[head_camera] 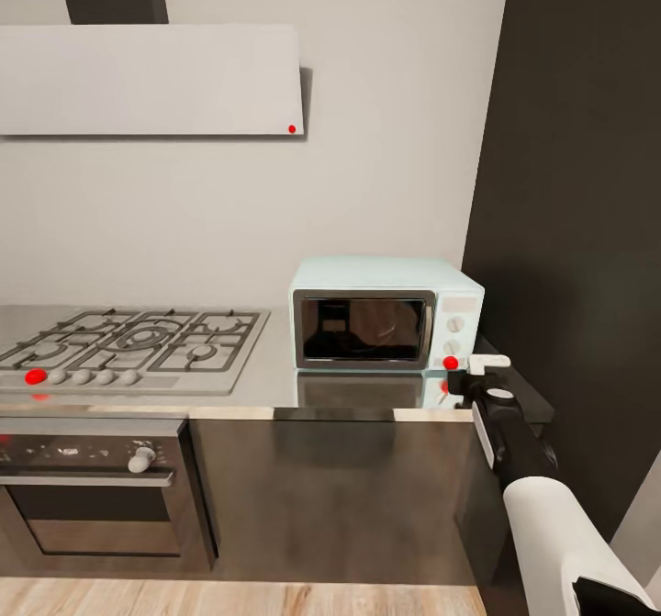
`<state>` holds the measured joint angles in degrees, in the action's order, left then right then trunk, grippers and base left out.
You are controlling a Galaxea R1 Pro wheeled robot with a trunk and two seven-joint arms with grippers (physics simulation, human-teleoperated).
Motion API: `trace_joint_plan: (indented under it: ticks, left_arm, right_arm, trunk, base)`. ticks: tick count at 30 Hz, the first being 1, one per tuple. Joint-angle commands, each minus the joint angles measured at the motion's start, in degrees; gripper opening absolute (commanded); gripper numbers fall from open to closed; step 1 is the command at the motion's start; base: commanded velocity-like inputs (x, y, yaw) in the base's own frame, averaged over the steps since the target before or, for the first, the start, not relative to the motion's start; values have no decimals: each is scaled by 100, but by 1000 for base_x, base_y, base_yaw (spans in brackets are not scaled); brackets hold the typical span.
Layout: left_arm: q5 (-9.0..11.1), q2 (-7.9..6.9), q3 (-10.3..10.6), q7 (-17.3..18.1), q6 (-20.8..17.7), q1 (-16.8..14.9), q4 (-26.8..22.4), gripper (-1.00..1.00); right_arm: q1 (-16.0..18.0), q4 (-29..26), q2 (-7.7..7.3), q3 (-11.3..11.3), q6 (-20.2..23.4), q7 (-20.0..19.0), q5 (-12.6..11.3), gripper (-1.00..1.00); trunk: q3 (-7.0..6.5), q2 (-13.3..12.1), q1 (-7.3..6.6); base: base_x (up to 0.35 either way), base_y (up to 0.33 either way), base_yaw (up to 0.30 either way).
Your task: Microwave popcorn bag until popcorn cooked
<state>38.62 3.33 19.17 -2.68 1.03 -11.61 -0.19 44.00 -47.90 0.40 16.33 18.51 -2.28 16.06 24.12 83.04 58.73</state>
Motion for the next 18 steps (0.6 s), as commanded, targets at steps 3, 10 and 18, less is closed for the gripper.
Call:
trace_joint_plan:
  ticks: [3, 10, 18]
  left_arm:
    - [40, 1, 45, -22, 11, -1, -3, 100]
    - [40, 1, 43, -22, 11, 0, -1, 100]
    - [39, -7, 43, -22, 4, -1, -2, 100]
  right_arm:
    - [4, -9, -7, -5, -116, -11, -233, -100]
    - [4, -9, -22, 3, -145, -16, -286, -100]
    - [4, -9, -15, -31, -144, -19, -288, -100]
  trunk:
    - [7, 4, 0]
    - [7, 4, 0]
    - [7, 4, 0]
  base:
    - [0, 0, 0]
    - [5, 0, 0]
    - [163, 0, 0]
